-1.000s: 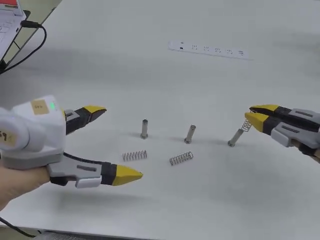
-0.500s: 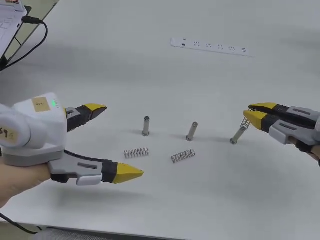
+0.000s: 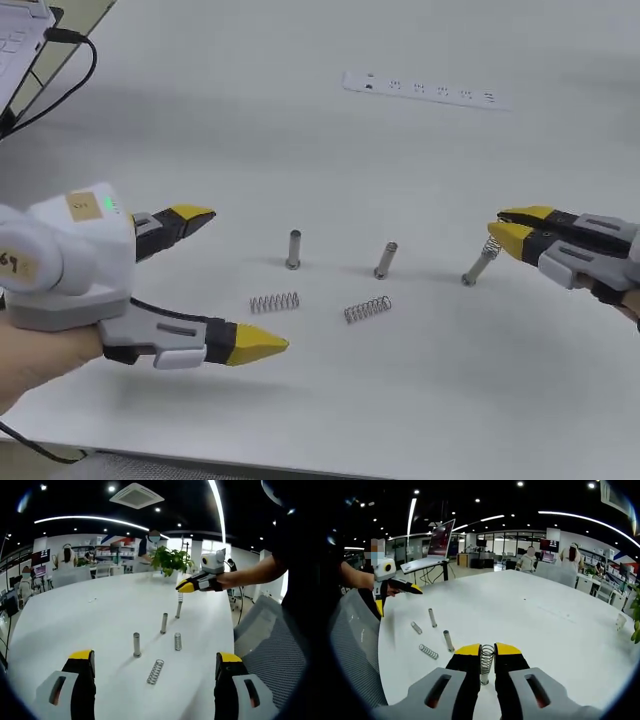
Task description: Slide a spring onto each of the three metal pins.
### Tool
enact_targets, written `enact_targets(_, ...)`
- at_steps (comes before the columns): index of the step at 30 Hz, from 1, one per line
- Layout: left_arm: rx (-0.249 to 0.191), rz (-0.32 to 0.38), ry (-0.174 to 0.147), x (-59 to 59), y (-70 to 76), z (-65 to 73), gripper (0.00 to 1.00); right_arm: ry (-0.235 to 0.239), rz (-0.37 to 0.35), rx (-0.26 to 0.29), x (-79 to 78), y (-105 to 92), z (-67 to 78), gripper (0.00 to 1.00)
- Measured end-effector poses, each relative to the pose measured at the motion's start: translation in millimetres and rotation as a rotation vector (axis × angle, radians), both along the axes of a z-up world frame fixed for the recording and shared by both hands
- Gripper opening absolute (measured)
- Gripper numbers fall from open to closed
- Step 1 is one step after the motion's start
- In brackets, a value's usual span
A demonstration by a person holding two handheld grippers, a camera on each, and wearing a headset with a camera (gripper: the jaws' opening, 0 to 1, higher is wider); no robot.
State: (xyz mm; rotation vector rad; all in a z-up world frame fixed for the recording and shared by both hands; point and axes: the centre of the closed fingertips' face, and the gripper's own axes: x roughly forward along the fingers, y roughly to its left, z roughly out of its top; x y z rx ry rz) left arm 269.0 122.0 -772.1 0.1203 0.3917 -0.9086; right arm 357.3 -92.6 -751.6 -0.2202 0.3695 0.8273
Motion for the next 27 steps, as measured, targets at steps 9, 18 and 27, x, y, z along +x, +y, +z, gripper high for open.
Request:
enact_targets(9,0.003,0.001,0.001,-0.3,0.6,-0.8,0.98,0.006,-0.008,-0.009,-0.9,-2.2,-6.1,0.07)
enact_targets(18,0.004,0.01,-0.012,2.7,0.5,1.2,0.97,0.005,0.005,-0.047,-4.5,-3.1,-17.9,0.08)
enact_targets(27,0.008,0.02,-0.019,4.4,4.5,2.3,0.96,0.021,0.006,-0.069,-7.3,-4.2,-29.9,0.08)
